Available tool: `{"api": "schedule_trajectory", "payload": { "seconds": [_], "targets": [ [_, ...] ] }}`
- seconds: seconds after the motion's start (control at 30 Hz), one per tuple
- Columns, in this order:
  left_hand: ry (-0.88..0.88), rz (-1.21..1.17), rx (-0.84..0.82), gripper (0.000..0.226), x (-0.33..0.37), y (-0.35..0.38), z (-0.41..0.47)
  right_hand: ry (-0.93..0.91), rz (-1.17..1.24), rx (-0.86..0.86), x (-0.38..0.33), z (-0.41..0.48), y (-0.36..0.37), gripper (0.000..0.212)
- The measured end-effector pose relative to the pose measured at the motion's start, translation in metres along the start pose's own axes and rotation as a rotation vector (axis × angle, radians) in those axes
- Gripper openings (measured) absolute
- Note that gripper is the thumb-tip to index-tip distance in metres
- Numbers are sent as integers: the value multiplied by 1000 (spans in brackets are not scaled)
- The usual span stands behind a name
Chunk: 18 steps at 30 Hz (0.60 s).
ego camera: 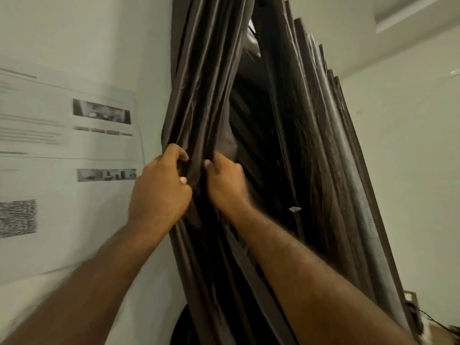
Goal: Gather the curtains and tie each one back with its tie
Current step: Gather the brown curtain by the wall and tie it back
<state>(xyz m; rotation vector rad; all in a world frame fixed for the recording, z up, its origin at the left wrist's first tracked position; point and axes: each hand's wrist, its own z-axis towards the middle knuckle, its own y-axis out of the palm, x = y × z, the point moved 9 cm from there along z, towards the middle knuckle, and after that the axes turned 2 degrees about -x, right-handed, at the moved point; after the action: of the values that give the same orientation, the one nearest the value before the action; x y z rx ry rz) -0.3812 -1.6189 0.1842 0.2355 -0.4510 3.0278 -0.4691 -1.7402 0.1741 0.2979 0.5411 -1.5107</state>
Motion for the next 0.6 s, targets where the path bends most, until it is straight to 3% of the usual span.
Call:
{"api": "schedule_trajectory", "payload": {
  "seconds": [0.13,0.27,0.37,0.47,0.6],
  "targets": [
    [29,-11,8,37,-11,-49,-2,-126,113,-59,-58,-37,30,24],
    [1,26,-18,33,-11,-48,-9,-34,291,-22,-41,-40,-10,21],
    [-43,-11,-11,15,2,-33,-9,-30,337,-21,-31,-38,-35,21],
    [-68,88,-82,46,19,-4,-5,-15,433,-37,-21,-36,-49,23],
    [-63,74,-145,30,30,23,2,13,446,-110,-1,-33,-61,24]
  ]
}}
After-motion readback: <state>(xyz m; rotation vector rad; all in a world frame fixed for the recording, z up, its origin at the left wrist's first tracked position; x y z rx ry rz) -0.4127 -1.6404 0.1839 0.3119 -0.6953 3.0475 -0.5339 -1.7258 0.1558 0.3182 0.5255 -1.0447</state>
